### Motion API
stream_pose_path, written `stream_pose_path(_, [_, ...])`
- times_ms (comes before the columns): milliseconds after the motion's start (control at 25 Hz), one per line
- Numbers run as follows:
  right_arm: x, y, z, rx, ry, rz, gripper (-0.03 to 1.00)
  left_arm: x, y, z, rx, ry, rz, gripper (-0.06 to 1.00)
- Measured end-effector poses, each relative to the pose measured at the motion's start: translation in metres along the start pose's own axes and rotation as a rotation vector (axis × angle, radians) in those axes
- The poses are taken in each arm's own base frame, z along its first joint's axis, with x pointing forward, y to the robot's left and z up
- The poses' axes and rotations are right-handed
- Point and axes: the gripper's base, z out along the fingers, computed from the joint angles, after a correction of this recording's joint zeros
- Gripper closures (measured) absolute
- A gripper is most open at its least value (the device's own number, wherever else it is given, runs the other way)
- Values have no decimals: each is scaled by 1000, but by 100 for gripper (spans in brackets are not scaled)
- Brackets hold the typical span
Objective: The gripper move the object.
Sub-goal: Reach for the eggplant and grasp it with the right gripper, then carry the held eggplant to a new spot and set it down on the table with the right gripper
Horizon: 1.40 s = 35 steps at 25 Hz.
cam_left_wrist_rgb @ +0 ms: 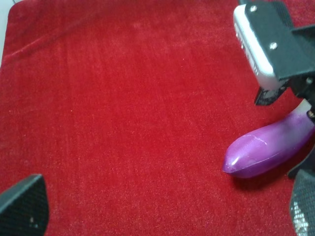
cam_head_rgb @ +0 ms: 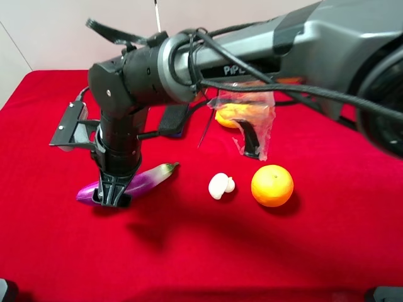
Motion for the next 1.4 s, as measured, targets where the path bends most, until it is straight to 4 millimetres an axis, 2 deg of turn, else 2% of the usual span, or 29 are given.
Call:
stream_pose_path(200, [3,-1,15,0,3,8,27,0,0,0,0,0,0,-3])
stream_pose_path(400, [4,-2,20,2,4,7,28,0,0,0,0,0,0,-3])
stream_pose_path(880, [4,-2,20,6,0,6,58,0,0,0,0,0,0,-3])
stream_pose_path(1400, [4,-2,20,7,1,5,58,0,0,0,0,0,0,-3])
